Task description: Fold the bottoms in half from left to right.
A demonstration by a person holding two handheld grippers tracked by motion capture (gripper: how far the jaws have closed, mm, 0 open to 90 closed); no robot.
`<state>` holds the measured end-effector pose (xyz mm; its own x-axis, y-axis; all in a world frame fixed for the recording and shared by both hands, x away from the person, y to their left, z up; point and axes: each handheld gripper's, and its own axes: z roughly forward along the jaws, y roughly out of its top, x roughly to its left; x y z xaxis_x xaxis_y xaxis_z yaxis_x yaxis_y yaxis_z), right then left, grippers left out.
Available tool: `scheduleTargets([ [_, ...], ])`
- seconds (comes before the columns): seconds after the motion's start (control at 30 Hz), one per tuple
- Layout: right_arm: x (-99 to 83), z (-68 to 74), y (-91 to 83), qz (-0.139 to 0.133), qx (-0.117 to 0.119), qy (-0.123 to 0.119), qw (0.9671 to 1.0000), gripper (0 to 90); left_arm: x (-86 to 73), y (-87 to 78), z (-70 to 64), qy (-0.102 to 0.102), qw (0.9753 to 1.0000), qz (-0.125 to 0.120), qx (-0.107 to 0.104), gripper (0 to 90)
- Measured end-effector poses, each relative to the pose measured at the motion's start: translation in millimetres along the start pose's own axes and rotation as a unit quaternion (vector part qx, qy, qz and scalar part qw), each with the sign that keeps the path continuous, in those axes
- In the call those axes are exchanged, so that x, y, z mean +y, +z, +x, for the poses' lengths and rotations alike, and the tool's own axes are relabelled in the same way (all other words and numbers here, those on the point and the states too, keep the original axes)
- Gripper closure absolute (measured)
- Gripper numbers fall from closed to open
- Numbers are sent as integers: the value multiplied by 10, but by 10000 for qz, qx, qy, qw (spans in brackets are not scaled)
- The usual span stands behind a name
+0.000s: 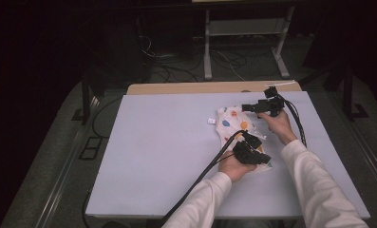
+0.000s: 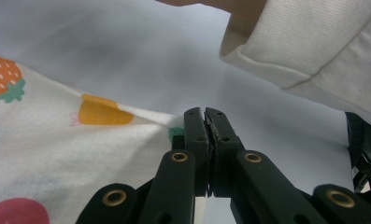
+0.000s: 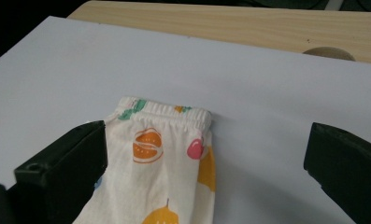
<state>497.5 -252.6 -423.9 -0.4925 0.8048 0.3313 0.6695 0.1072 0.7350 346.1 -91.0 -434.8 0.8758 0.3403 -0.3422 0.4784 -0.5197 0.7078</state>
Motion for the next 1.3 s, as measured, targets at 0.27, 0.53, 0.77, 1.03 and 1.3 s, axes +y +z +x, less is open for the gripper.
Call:
scheduleTargets([
  [0.27, -50, -23, -1, 65, -33, 31, 10000, 0, 3, 58, 5, 70, 10000, 5, -37, 868],
  [0.53, -47, -25, -80, -7, -1, 12, 10000, 0, 24, -11, 14, -122, 9995, -120, -247, 581],
  [0.77, -73, -18, -114, -58, 12, 36, 10000, 0, 68, -179, 11, -74, 9996, -266, 80, 252],
  [1.03, -113, -16, -173, -106, 10, 19, 9999, 0, 101, -330, 86, -126, 9985, -409, 331, 34],
  [1.3, -139, -24, -245, -191, 61, 39, 9998, 0, 96, -471, 195, -89, 9963, -497, 695, 0],
])
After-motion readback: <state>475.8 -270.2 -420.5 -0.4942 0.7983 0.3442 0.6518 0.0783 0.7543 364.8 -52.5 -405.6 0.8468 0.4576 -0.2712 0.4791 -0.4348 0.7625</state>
